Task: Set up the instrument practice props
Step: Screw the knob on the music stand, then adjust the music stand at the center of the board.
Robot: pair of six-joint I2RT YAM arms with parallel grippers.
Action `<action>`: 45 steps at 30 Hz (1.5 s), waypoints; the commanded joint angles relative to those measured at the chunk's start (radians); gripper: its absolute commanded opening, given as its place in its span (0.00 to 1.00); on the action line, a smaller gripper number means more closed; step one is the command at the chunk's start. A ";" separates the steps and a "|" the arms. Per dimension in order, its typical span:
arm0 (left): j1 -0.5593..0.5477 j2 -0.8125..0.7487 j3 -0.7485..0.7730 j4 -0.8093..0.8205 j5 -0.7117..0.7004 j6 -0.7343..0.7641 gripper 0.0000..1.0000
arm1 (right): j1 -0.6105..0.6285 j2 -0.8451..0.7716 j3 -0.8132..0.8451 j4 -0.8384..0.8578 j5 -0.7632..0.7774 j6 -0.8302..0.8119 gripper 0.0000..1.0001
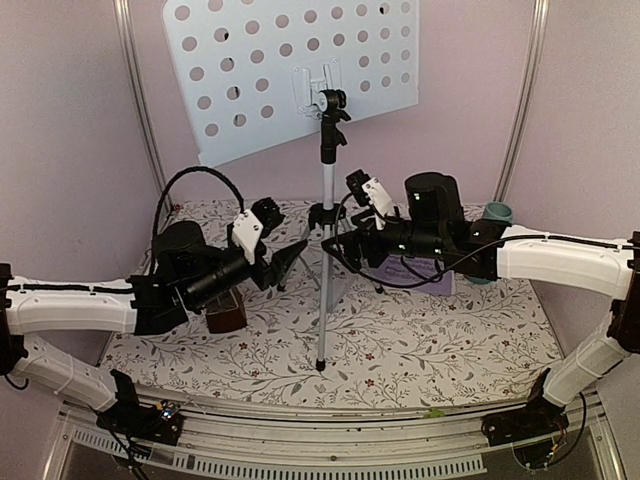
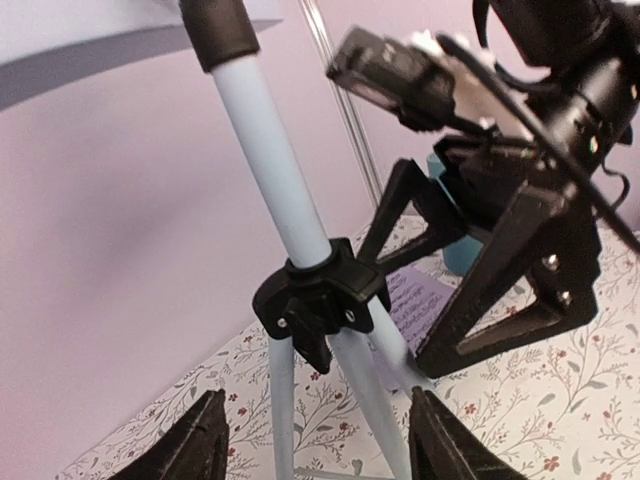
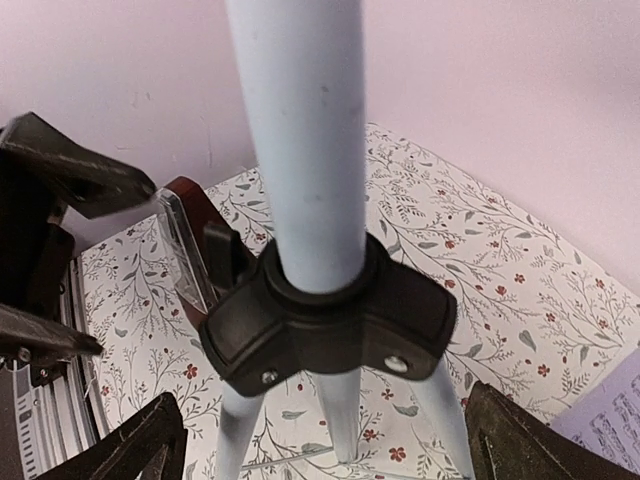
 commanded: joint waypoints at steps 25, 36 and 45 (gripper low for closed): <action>0.023 -0.309 -0.109 -0.065 -0.009 -0.297 0.83 | 0.252 0.075 0.010 -0.090 0.638 0.587 0.80; 0.024 -0.360 -0.132 -0.075 -0.046 -0.314 0.83 | 0.257 0.177 0.112 -0.143 0.700 0.623 0.74; 0.048 -0.416 -0.140 -0.123 -0.169 -0.342 0.83 | 0.240 0.196 0.131 -0.165 0.694 0.606 0.35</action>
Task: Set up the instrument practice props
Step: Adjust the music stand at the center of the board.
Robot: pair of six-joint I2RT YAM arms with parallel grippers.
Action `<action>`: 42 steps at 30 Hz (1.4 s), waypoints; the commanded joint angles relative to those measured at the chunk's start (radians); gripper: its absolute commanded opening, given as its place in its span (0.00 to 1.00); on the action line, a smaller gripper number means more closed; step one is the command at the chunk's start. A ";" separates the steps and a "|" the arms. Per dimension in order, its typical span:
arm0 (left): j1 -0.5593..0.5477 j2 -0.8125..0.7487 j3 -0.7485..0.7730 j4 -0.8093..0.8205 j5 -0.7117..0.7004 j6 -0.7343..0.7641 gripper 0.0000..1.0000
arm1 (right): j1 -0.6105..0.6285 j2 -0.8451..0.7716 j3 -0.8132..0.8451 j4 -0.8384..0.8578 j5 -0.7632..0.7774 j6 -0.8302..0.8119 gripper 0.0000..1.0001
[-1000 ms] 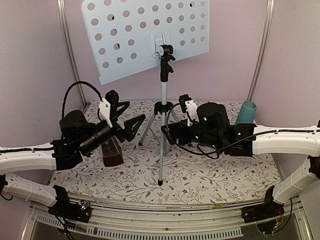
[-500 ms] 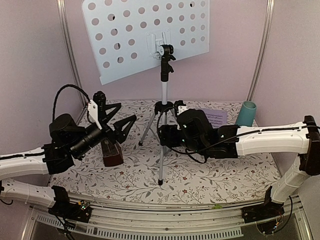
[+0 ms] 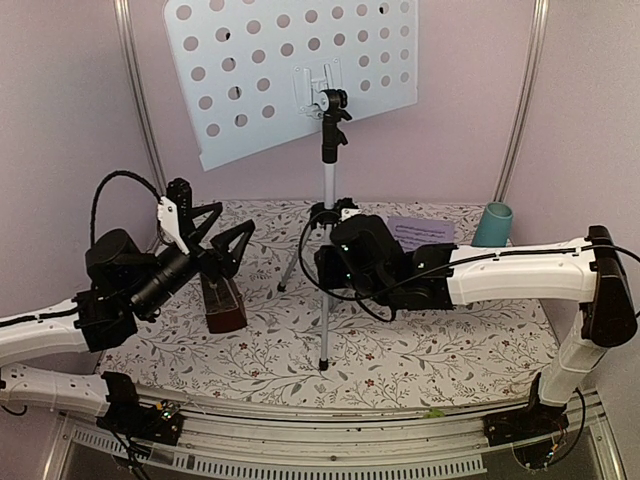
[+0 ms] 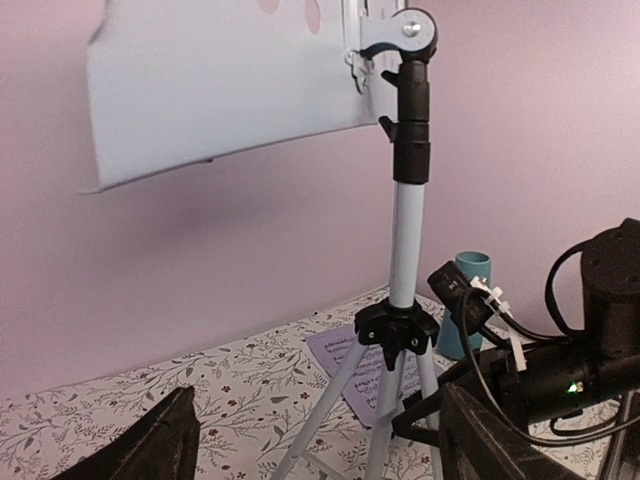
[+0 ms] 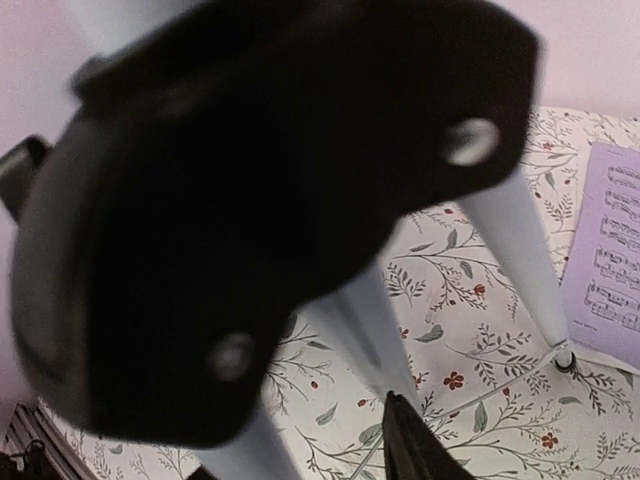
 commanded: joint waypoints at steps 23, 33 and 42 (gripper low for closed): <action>0.529 0.242 0.074 0.206 0.760 -0.077 0.78 | -0.157 -0.106 -0.198 0.330 -0.593 -0.560 0.00; 0.580 0.577 0.283 0.417 1.205 -0.151 0.72 | -0.291 -0.134 -0.257 0.387 -0.905 -0.706 0.00; 0.504 0.728 0.459 0.241 1.272 -0.036 0.68 | -0.349 -0.097 -0.249 0.386 -1.065 -0.760 0.00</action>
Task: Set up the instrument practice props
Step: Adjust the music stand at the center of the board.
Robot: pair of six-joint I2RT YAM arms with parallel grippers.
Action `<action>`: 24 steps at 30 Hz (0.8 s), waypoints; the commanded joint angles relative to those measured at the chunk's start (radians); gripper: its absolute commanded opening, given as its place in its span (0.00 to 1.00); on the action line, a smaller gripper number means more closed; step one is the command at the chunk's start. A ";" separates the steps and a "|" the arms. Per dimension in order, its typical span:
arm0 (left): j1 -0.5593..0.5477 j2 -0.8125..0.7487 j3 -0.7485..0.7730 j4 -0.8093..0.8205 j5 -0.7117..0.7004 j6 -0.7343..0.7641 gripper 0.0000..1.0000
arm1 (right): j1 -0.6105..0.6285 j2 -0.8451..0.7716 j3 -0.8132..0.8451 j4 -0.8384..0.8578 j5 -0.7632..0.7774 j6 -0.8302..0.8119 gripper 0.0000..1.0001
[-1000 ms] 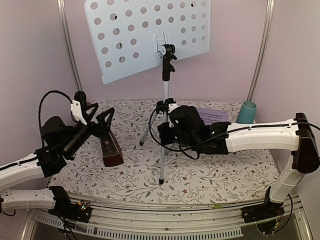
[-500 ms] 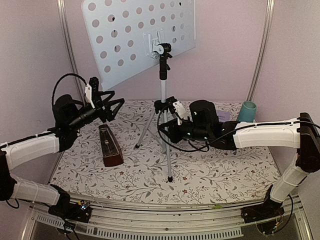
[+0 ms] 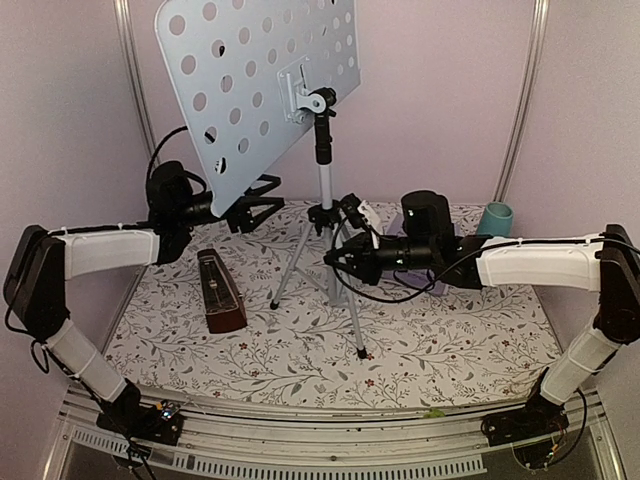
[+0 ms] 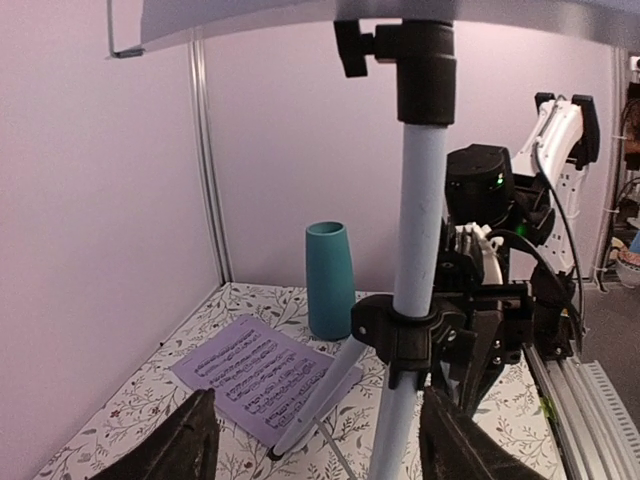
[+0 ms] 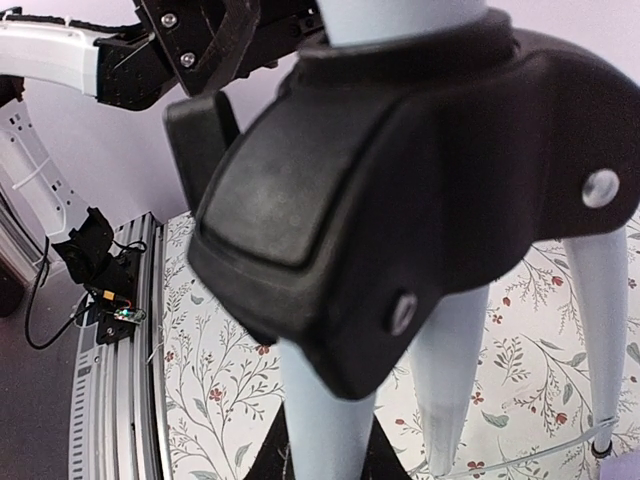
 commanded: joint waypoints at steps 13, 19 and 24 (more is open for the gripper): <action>-0.098 0.102 0.134 -0.489 -0.039 0.303 0.51 | -0.083 0.080 0.038 0.026 -0.168 -0.271 0.00; -0.126 0.087 0.109 -0.504 -0.056 0.309 0.49 | -0.098 0.097 0.041 0.024 -0.171 -0.284 0.00; -0.139 0.086 0.122 -0.542 -0.075 0.319 0.47 | -0.114 0.106 0.041 0.026 -0.169 -0.290 0.00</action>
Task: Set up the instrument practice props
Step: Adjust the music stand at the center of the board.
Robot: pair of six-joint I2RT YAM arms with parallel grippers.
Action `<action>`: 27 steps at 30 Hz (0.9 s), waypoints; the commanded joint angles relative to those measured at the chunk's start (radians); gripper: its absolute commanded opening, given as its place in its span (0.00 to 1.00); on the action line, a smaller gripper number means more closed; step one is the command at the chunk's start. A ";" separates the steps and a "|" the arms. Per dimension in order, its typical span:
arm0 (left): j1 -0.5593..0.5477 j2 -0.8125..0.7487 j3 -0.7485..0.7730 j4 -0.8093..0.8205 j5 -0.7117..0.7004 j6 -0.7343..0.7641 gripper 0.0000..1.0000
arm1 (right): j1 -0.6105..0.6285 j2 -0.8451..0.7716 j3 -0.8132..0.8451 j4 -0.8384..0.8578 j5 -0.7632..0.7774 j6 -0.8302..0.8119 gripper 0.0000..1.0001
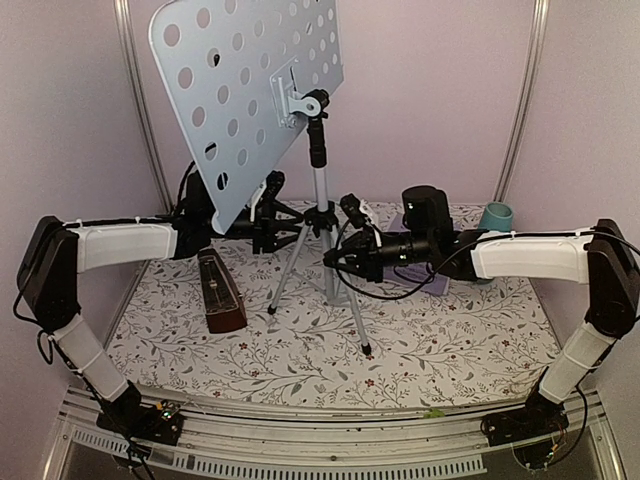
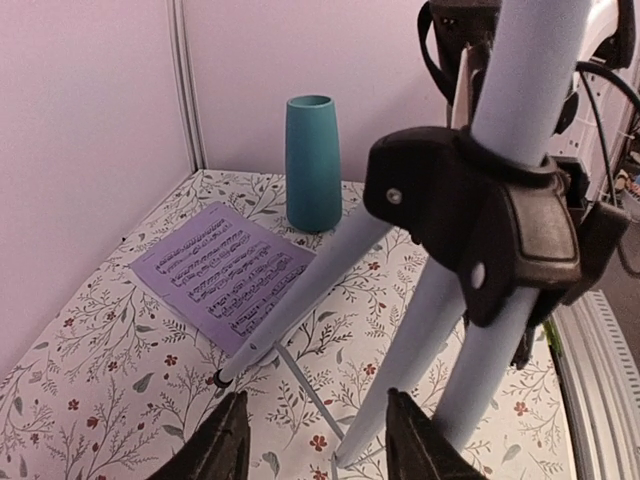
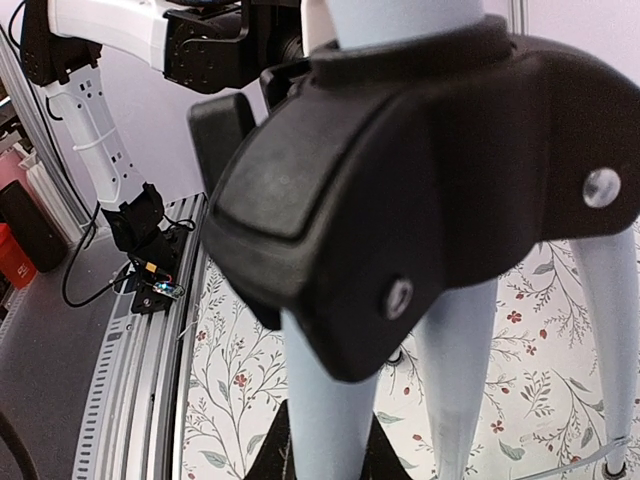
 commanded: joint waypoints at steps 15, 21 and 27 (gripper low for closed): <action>0.032 -0.050 0.062 -0.195 0.032 0.089 0.60 | -0.086 0.082 0.004 0.016 0.042 -0.193 0.00; 0.018 -0.014 0.113 -0.241 0.073 0.086 0.59 | -0.087 0.088 0.007 0.013 0.044 -0.199 0.00; -0.033 0.036 0.141 -0.273 0.030 0.094 0.55 | -0.087 0.090 0.005 0.010 0.049 -0.203 0.00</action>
